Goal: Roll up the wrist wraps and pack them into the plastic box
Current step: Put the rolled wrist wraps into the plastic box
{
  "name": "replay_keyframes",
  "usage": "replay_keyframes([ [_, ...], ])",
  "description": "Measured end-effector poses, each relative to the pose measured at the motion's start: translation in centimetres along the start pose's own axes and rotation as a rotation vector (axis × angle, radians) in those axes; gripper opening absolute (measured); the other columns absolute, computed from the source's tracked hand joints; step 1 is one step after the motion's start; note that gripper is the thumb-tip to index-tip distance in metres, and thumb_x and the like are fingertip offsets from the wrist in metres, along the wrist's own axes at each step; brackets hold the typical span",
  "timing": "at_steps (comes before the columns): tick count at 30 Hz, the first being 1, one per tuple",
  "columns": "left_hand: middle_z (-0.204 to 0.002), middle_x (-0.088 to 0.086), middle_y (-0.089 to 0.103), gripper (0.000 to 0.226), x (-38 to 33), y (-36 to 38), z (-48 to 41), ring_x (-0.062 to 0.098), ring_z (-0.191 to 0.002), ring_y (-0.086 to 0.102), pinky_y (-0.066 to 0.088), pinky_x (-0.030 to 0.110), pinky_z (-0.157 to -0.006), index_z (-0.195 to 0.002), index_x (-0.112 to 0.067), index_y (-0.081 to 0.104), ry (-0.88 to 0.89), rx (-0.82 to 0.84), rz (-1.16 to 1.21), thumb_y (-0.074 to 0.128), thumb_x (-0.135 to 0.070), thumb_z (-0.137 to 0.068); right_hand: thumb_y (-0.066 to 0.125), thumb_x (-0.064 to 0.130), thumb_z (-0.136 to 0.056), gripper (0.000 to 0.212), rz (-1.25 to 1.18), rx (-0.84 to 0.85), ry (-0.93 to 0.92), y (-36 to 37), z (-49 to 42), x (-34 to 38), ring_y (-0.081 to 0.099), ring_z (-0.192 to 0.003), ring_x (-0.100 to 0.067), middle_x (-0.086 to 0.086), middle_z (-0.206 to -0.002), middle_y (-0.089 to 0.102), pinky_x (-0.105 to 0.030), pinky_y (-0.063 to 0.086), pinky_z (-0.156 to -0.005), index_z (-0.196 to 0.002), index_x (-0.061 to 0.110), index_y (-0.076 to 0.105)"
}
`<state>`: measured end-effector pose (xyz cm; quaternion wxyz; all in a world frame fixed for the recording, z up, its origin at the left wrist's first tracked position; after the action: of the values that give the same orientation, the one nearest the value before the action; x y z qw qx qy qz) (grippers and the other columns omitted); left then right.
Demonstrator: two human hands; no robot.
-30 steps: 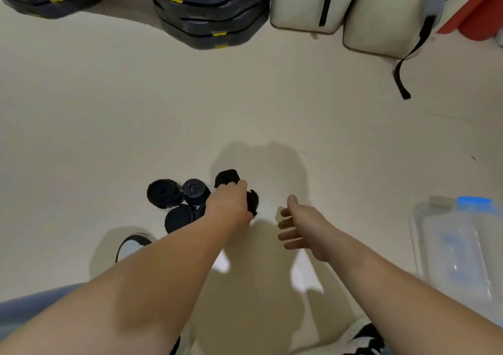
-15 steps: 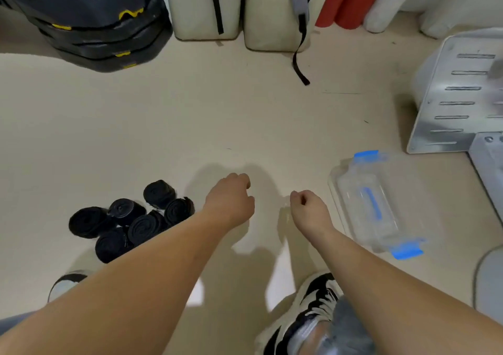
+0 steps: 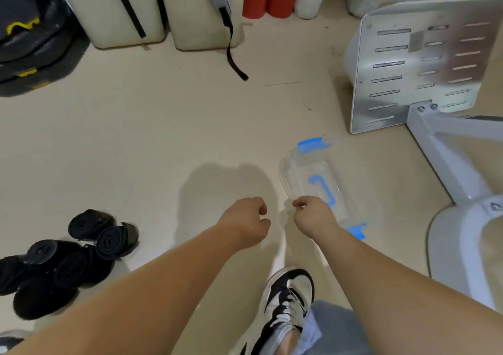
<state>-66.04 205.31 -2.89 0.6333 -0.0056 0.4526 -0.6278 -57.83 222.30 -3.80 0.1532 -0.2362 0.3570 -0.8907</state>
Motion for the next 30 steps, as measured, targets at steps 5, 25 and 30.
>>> replay_keyframes([
  [5, -0.126, -0.004, 0.061, 0.024, 3.6, 0.2, -0.2, 0.021, -0.107, 0.061, 0.050, 0.031, -0.089, -0.122, -0.025, 0.060, -0.092, 0.007, -0.010, 0.058, -0.036, -0.102, 0.049, 0.000, -0.091, 0.051, 0.090, -0.020, -0.097, 0.7, -0.2, 1.7, 0.063, -0.096, -0.022, -0.003, -0.126, 0.069, -0.027, 0.047, -0.075, -0.127, 0.031, 0.070],
  [25, -0.132, 0.003, 0.061, 0.041, 17.4, -7.8, 8.5, 0.023, -0.108, 0.063, 0.054, 0.034, -0.090, -0.143, -0.019, 0.052, -0.293, -0.224, 0.227, 0.058, -0.030, -0.104, 0.053, 0.015, -0.103, 0.041, 0.100, 0.252, -0.508, 13.0, 8.1, 18.9, 0.058, -0.130, -0.019, 0.003, -0.149, 0.056, -0.026, 0.046, -0.098, -0.141, 0.027, 0.062],
  [30, -0.114, 0.002, 0.068, 0.024, 22.9, -9.5, 12.6, 0.023, -0.099, 0.063, 0.053, 0.036, -0.086, -0.124, -0.016, 0.063, -0.376, -0.353, 0.246, 0.056, -0.023, -0.103, 0.055, 0.013, -0.094, 0.043, 0.557, -0.057, -0.698, 14.5, 11.9, 26.1, 0.044, -0.127, -0.030, -0.008, -0.141, 0.044, -0.034, 0.035, -0.080, -0.135, 0.025, 0.061],
])
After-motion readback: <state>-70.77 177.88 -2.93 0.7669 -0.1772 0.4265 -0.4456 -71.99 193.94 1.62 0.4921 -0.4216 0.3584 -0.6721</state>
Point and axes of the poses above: each hand's wrist, its own z-axis away from the middle knuckle, its own y-axis out of the palm, x = y × z, the point moved 8 cm from there along -z, towards the middle knuckle
